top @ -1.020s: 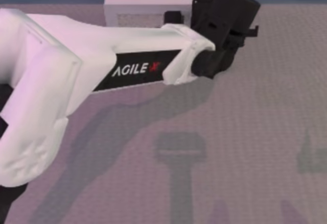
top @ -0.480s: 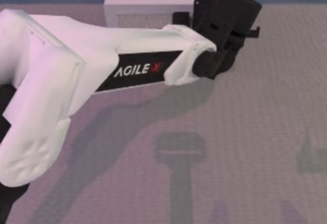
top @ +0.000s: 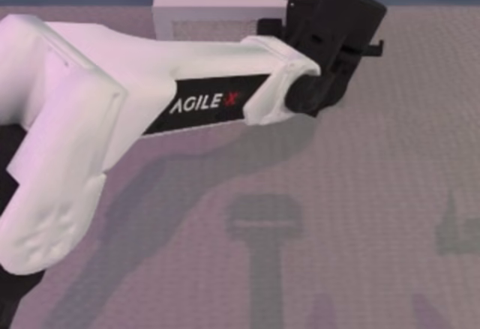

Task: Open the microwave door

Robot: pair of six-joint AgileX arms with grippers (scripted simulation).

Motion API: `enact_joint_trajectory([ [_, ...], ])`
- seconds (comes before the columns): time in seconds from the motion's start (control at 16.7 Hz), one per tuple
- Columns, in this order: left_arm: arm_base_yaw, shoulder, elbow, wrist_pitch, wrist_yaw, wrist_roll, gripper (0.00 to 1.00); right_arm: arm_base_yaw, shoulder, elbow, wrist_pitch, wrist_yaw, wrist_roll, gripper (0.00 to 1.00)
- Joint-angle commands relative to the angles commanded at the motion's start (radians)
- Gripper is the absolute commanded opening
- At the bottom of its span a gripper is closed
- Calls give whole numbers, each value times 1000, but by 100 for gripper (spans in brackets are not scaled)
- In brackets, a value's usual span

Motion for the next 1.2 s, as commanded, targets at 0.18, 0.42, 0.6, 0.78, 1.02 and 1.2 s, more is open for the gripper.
enact_joint_trajectory([
  [0.18,6,36,88,-98,26,-24,0,0,0,0,0,0,0,100],
  [0.42,23,117,295,-366,90,-83,0,0,0,0,0,0,0,100],
  [0.6,43,178,479,-621,155,-137,0,0,0,0,0,0,0,100],
  [0.78,66,227,655,-865,224,-192,0,0,0,0,0,0,0,100],
  [1.02,93,272,824,-1091,299,-246,0,0,0,0,0,0,0,100],
  [1.2,101,287,875,-1150,324,-263,0,0,0,0,0,0,0,100],
])
